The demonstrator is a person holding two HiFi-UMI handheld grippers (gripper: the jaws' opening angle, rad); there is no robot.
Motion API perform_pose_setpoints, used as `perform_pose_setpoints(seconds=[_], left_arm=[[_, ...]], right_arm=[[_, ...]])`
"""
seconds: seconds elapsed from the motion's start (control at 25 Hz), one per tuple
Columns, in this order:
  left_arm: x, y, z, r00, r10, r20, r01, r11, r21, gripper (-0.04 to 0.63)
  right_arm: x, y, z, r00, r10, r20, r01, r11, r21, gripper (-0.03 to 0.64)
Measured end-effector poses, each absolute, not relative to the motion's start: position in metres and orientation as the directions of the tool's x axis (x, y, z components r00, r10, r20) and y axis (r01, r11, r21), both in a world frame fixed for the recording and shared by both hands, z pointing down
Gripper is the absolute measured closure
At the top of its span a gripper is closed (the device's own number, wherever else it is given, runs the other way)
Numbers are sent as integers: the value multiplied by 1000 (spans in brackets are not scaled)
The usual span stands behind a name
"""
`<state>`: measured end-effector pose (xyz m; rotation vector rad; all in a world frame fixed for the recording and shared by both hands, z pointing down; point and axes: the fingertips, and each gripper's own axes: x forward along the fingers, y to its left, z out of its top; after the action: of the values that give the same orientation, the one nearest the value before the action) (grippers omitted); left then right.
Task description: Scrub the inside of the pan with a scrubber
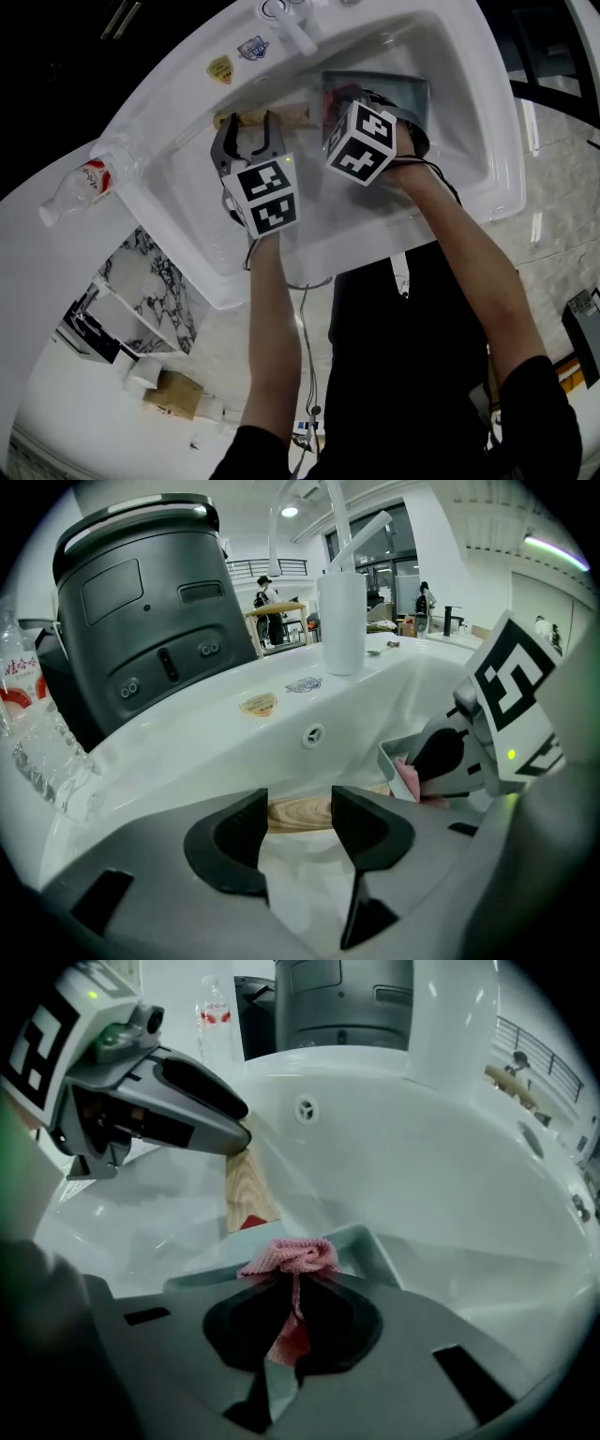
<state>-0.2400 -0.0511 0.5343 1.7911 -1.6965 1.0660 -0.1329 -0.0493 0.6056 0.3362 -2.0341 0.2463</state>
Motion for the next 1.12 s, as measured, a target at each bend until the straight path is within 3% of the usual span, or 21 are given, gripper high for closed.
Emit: perform_pose_setpoints(seconds=[0.36,0.88,1.12], left_arm=[[-240,-51,534,-57,-627,777,-973,-139,-184,371],[-241,-48,536,-62,-615,786,-975,-132,-180,370],[-239,-49,535,-70,-610,789,-976,-121,-180,370]], right_arm=[[-129,-92,605,-366,-343,865,-399,898,187,580],[-49,-93,615,-35,-505,862,-95,861,500,580],[-9,-92,620,101,-525,845,45,851,523,581]])
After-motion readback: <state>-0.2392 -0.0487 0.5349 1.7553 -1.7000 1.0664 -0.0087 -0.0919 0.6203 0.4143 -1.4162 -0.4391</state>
